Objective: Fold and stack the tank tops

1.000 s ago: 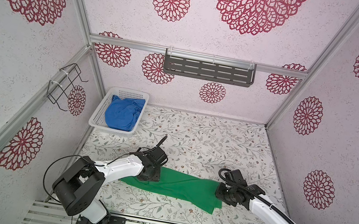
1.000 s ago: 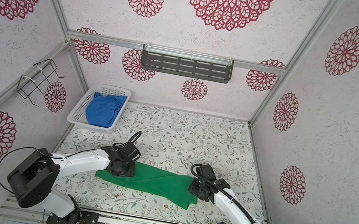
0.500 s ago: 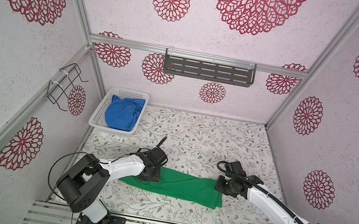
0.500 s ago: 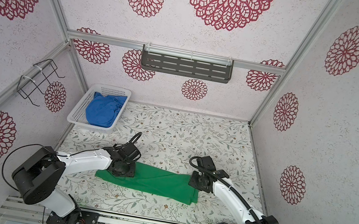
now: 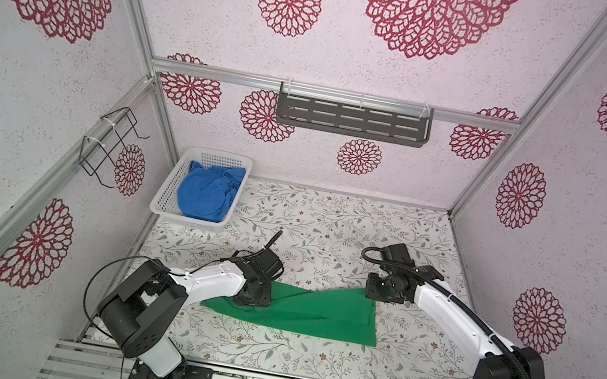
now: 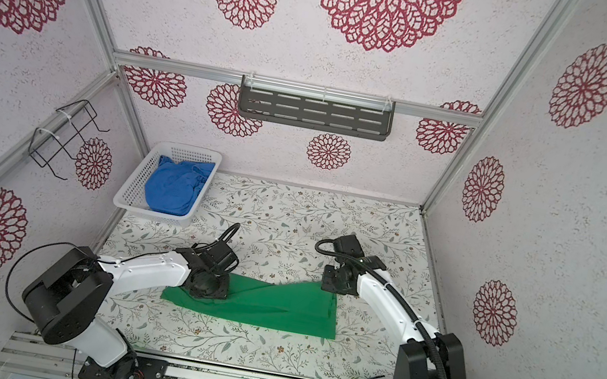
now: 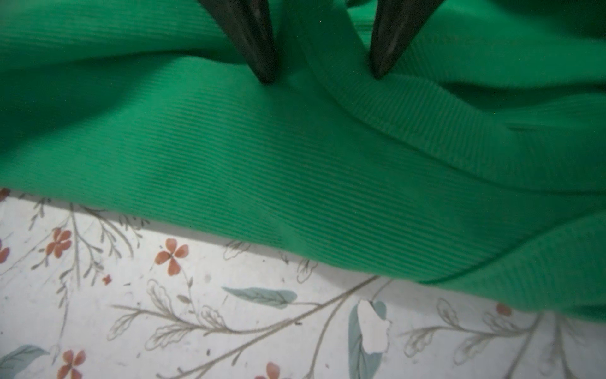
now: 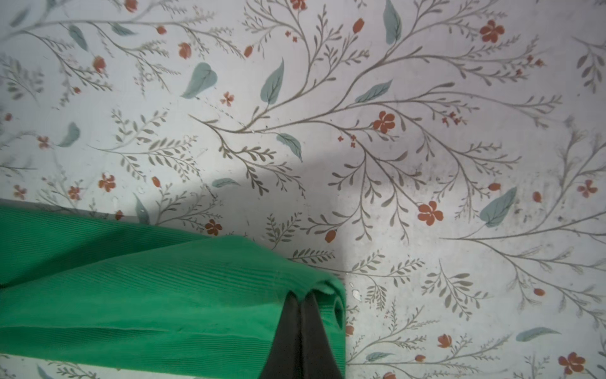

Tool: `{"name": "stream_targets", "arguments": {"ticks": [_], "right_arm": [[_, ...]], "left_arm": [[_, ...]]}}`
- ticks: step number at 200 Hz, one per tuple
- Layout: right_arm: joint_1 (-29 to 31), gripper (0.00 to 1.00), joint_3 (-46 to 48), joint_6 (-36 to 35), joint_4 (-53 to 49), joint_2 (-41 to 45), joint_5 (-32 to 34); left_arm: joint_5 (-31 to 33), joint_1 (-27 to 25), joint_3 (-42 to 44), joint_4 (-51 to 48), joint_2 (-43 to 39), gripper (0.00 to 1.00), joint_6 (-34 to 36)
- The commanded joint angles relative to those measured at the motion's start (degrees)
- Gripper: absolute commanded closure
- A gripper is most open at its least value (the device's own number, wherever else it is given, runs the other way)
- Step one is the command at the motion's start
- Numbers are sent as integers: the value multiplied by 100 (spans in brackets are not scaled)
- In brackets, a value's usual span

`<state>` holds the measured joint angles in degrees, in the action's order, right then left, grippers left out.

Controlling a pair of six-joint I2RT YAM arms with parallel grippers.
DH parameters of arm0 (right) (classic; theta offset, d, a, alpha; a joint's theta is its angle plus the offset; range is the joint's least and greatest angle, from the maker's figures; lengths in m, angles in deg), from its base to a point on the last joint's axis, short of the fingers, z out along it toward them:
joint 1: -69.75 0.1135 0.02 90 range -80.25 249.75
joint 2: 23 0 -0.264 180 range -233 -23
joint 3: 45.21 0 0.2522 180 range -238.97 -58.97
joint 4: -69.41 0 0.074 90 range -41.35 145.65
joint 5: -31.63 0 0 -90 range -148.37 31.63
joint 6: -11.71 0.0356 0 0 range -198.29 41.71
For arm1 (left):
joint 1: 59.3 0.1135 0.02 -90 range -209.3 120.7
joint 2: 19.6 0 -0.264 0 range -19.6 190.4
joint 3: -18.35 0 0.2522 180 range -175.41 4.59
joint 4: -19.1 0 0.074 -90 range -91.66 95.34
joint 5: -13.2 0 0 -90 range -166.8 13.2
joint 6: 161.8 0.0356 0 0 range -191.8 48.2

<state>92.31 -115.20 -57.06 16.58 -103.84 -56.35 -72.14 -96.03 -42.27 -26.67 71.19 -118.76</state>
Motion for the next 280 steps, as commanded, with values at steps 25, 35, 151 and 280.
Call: {"name": "stream_targets", "arguments": {"ticks": [25, 35, 151, 280], "right_arm": [[-242, 83, -101, -389, 18, -387, 405], [-243, 75, -187, -330, -83, -346, 439], [125, 65, 2104, 1539, 884, 1463, -1048], [147, 98, 1940, 1425, 1175, 1088, -738]], "left_arm": [[151, 149, 208, 261, 546, 49, -76], [170, 144, 173, 233, 524, 49, -92], [93, 148, 141, 283, 434, 49, -243], [89, 116, -88, -884, -1271, 44, -441]]}}
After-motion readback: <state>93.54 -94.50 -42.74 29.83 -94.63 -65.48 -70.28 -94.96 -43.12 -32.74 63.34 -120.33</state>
